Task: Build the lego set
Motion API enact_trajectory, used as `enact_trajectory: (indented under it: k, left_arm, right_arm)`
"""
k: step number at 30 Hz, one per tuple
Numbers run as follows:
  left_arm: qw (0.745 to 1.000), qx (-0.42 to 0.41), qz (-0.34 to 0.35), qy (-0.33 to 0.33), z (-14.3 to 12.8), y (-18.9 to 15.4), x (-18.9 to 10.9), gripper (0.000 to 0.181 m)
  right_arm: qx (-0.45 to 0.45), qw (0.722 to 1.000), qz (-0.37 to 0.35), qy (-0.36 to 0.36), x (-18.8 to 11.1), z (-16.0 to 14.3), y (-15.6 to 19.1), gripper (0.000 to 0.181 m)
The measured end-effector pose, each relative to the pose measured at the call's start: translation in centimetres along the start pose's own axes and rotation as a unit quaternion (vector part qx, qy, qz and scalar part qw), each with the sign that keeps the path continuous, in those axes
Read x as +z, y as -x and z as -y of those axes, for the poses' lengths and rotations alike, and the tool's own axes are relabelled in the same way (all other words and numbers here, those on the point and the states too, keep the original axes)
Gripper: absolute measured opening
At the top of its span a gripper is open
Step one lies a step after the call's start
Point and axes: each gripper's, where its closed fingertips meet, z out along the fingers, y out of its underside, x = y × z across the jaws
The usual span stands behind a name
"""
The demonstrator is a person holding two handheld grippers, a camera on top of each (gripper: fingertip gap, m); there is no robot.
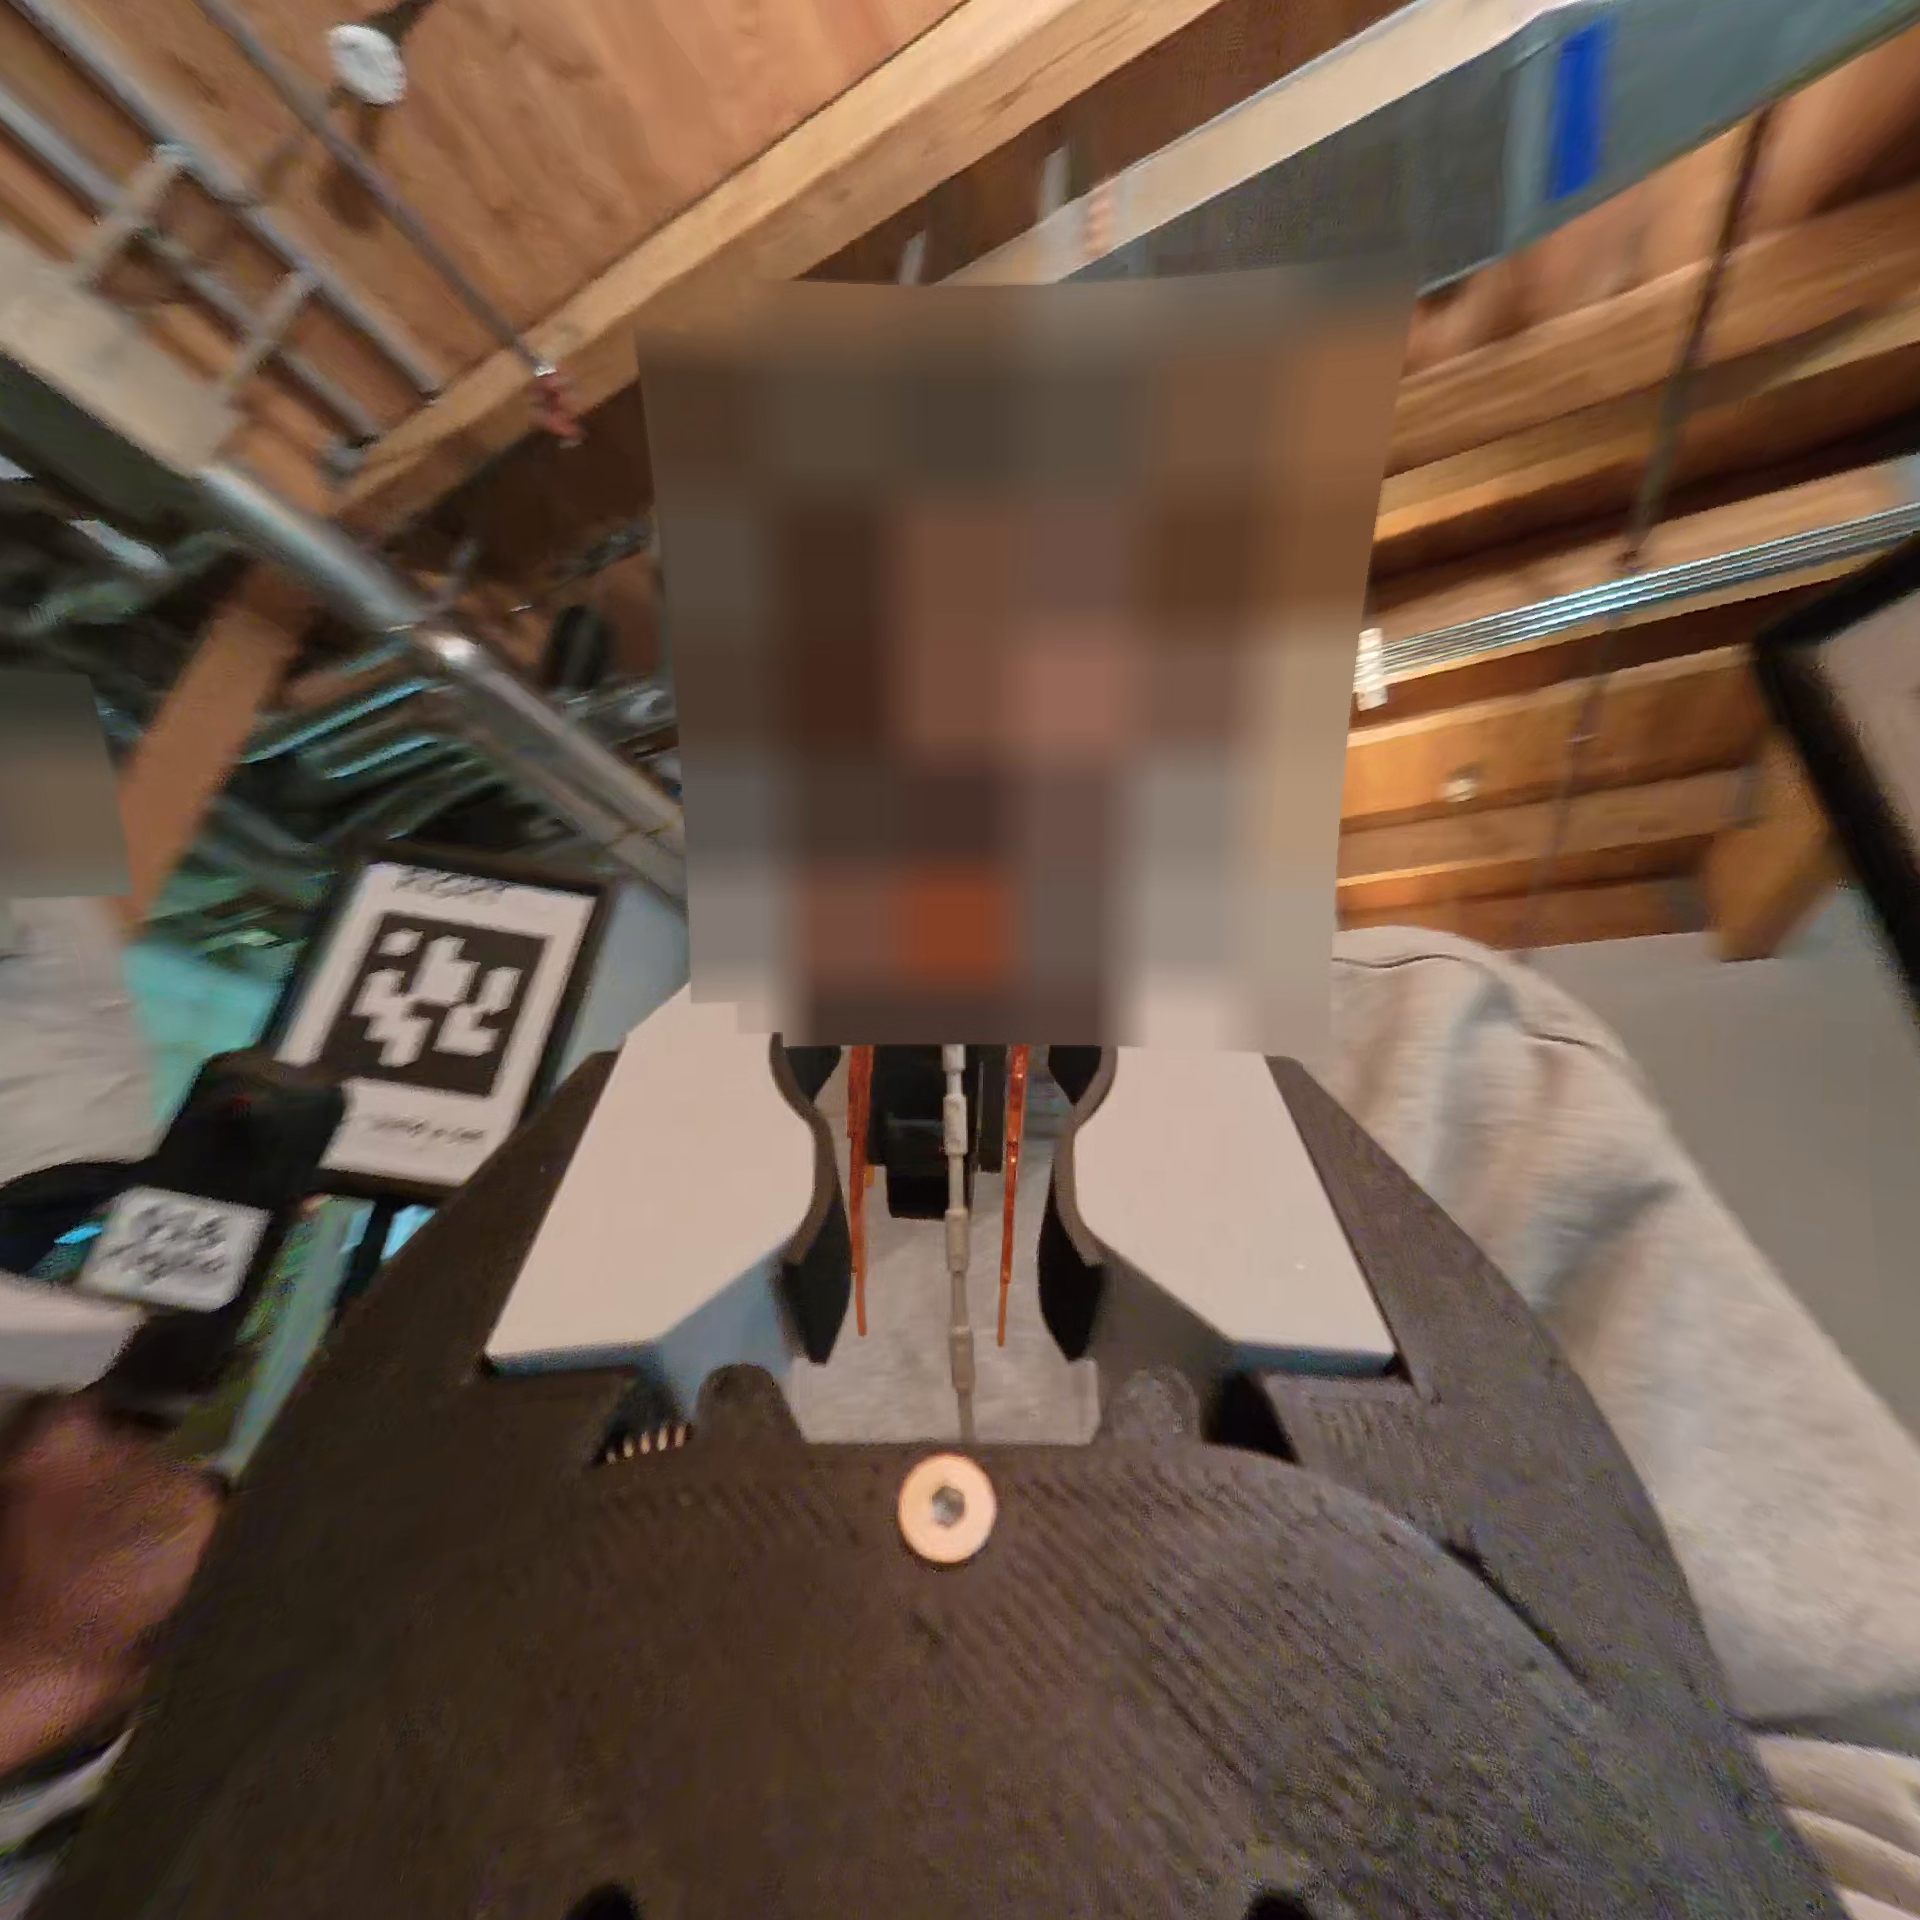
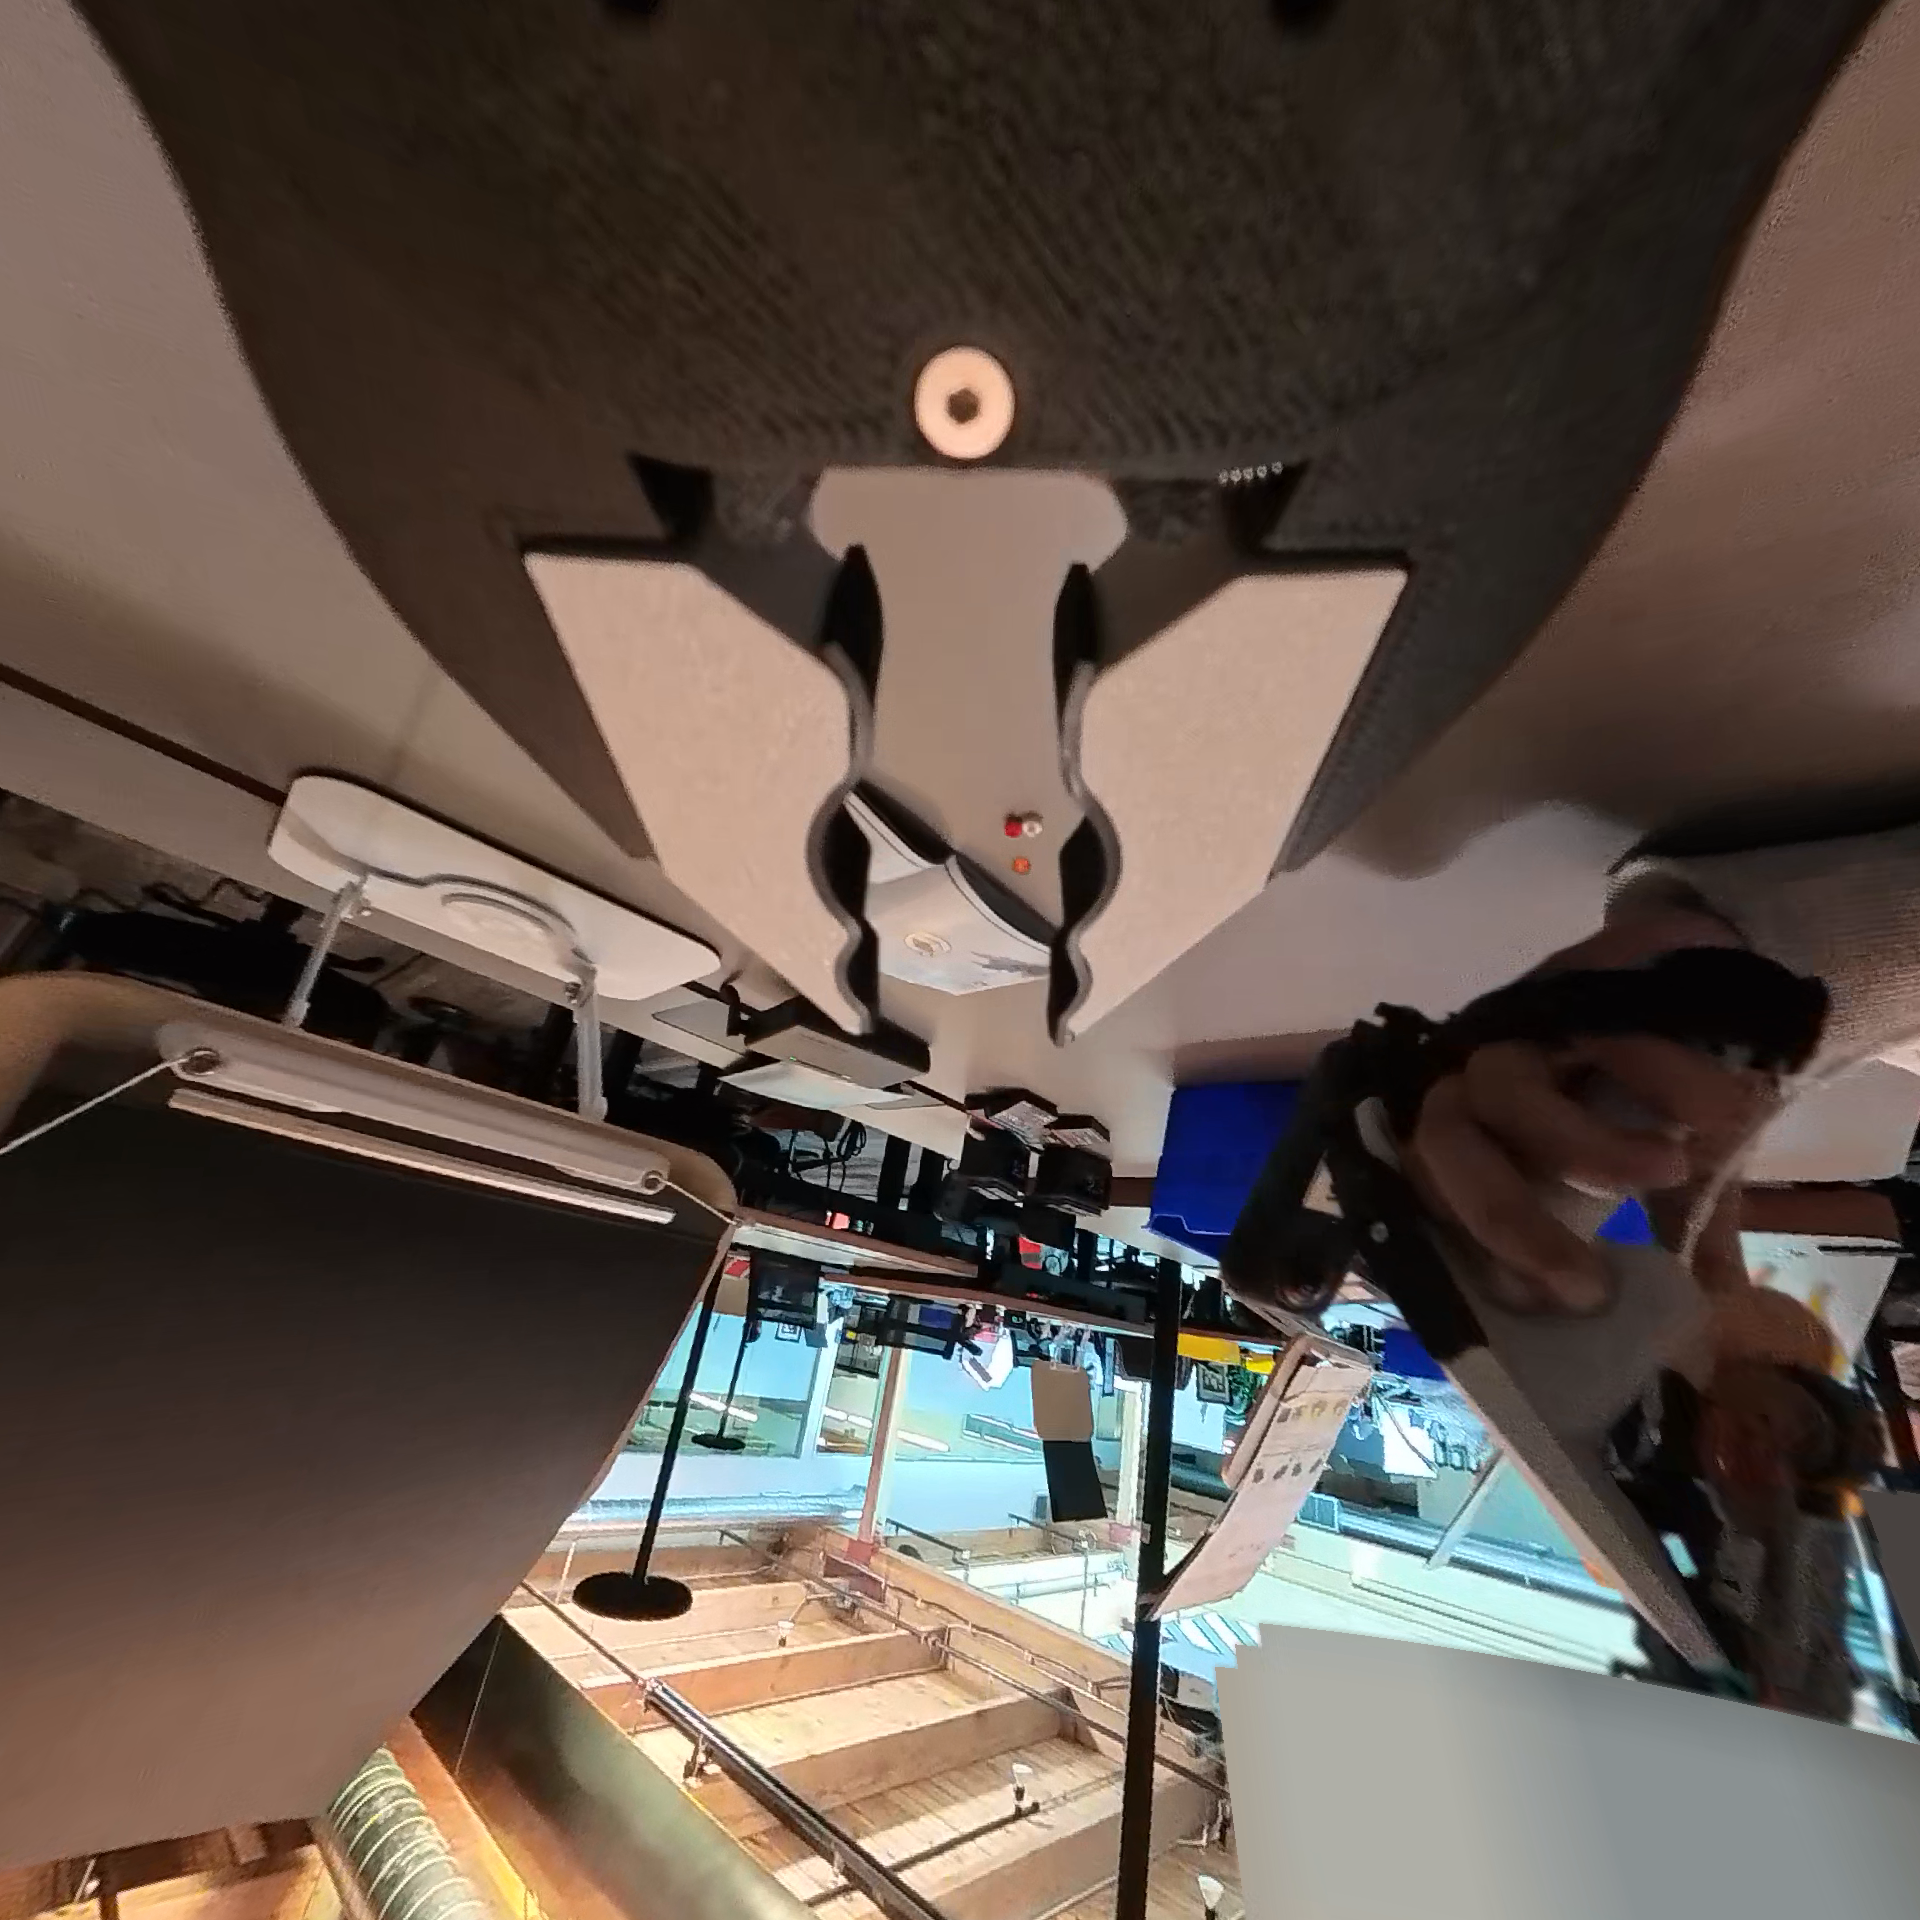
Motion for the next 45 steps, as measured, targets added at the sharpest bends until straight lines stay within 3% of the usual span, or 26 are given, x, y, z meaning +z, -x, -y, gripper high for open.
enact_trajectory:
  k: [1,9,14,18,20,22,24,26,37,45]
  left_arm:
    - [1.0,-0.006,-0.022,-0.007,0.2,-0.7,0.0,0.034]
    - [0.997,-0.013,-0.074,-0.015,0.3,-2.3,0.3,0.034]
    - [0.996,-0.052,-0.069,-0.021,0.2,-1.6,0.2,0.034]
    - [0.992,-0.092,-0.077,-0.029,0.0,-1.0,0.3,0.035]
    - [0.991,-0.107,-0.078,-0.012,-0.7,-0.8,0.6,0.034]
    - [0.991,-0.111,-0.073,0.004,-1.4,-0.5,0.9,0.034]
    - [0.991,-0.111,-0.074,0.008,-1.6,-0.6,1.1,0.034]
    - [0.991,-0.11,-0.075,0.008,-1.6,-0.6,1.1,0.034]
    - [0.986,-0.146,-0.056,0.055,-3.6,0.4,1.7,0.034]
    - [0.983,-0.161,-0.047,0.074,-4.4,0.8,2.0,0.034]
  right_arm:
    - [-0.005,1.0,-0.002,0.003,0.0,-0.1,0.0,0.03]
    - [-0.078,0.996,0.018,0.03,0.7,-0.9,1.8,0.035]
    - [-0.112,0.986,0.089,-0.083,0.7,4.8,6.6,0.037]
    - [-0.192,0.966,0.132,-0.115,1.9,9.0,10.4,0.033]
    - [-0.131,0.968,0.172,-0.127,2.5,10.8,11.3,0.027]
    - [-0.006,0.965,0.244,-0.101,3.3,11.5,11.9,0.021]
    - [0.103,0.94,0.32,-0.061,3.6,11.4,12.8,0.017]
    - [0.15,0.925,0.347,-0.038,3.9,10.6,13.4,0.012]
    - [0.194,0.903,0.384,-0.012,3.4,10.2,15.1,0.006]
    - [0.178,0.902,0.395,0.001,2.8,9.7,15.6,0.008]
